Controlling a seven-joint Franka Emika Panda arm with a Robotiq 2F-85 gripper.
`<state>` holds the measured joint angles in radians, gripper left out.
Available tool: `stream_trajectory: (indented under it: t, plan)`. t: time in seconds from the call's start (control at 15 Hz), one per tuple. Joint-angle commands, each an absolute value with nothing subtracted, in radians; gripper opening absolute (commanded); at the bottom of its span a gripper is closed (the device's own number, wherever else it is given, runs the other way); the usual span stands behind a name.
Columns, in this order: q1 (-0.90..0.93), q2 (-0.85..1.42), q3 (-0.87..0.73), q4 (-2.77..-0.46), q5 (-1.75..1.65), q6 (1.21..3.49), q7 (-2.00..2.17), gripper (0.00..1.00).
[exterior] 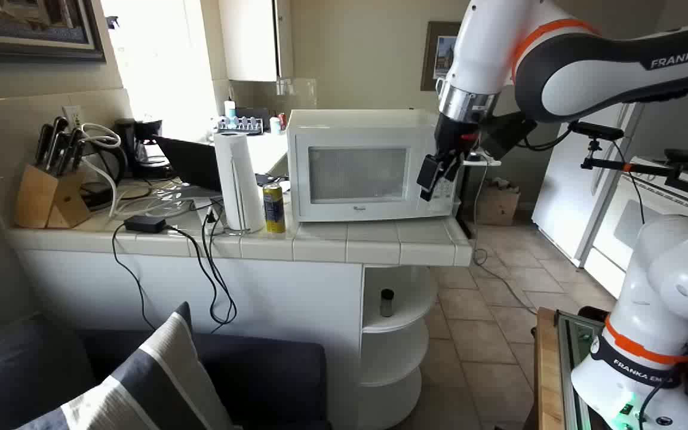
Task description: Open the microwave door using the door ejecting button
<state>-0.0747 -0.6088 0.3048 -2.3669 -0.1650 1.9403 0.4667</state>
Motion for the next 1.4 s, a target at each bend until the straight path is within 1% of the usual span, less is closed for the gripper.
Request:
stream_trajectory:
  t: [0.0,0.87,1.13,1.33]
  plan:
    - [-0.049,-0.604,0.285,-2.365,-0.179,1.936,0.479,1.0]
    - [-0.049,-0.604,0.285,-2.365,-0.179,1.936,0.479,1.0]
    - [-0.065,-0.659,0.227,-2.453,-0.15,2.09,0.528,1.0]
    - [-0.115,-0.699,0.174,-2.535,-0.153,2.21,0.582,1.0]
